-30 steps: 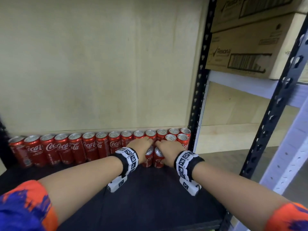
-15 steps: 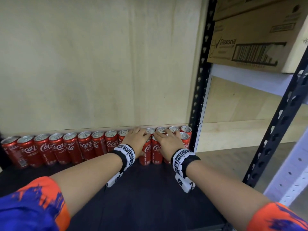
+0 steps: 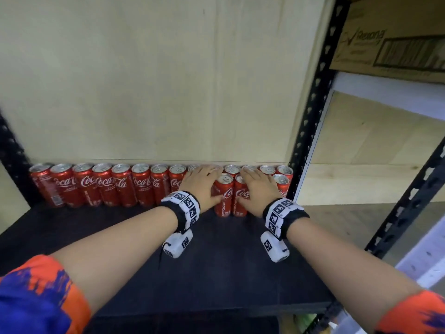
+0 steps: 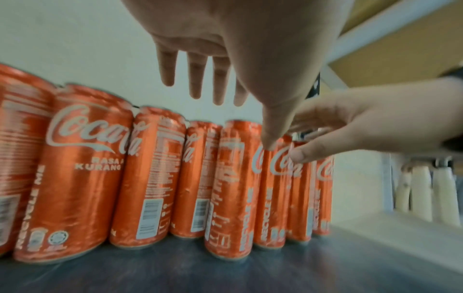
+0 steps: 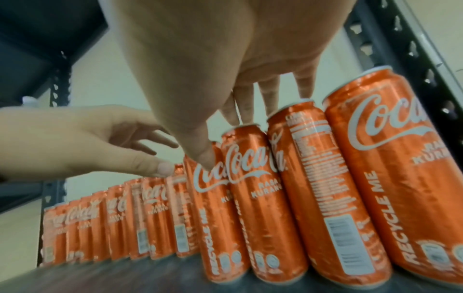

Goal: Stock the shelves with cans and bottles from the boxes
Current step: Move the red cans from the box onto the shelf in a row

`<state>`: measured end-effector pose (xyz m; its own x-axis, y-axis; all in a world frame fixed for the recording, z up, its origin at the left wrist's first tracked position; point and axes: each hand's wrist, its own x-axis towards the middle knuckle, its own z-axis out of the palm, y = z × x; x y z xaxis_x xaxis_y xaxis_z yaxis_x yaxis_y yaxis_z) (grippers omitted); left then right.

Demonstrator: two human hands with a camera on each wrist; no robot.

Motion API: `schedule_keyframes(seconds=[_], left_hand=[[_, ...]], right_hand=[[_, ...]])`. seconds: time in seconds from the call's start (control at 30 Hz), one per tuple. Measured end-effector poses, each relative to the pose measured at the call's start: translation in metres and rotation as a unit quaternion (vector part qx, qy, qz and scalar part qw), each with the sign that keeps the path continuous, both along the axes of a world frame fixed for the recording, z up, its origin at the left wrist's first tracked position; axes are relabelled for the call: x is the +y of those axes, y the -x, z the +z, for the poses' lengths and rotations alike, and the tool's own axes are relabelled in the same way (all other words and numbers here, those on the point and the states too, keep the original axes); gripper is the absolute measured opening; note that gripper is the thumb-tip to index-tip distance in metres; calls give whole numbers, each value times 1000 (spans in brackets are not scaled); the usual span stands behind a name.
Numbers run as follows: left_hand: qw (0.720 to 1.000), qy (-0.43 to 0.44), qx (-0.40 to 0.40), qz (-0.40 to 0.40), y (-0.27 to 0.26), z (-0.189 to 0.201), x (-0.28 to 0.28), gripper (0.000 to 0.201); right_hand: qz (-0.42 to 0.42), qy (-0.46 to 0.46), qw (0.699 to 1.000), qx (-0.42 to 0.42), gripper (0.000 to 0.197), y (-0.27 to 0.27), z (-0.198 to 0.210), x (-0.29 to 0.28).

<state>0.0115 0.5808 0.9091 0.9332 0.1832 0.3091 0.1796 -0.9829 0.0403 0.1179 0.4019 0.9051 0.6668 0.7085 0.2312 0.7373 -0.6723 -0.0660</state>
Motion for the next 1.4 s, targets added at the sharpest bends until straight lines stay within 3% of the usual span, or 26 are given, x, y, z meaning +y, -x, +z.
schedule_keyframes(seconds=[0.23,0.4,0.73,1.13,1.27,1.4], left_hand=[[993,95,-36,53,103,18,38,84],[981,160,-40,102,205,8,64,82],[964,224,2,142,380,-44,91,82],[953,245,149,100,504,-109,68,82],[926,279,235,92,535,-148,51,82],[874,315,354,109,556,-192,28,81]], right_hand=[[-25,-168,985,23,80,47,9,-14],[-29,-172,983,61,90,106,0,-21],[-31,-91,990,102,85,259,-38,-20],[-45,65,973,215,88,422,-102,-47],[-43,141,946,289,86,452,-135,-71],[-69,207,904,367,89,470,-175,-101]])
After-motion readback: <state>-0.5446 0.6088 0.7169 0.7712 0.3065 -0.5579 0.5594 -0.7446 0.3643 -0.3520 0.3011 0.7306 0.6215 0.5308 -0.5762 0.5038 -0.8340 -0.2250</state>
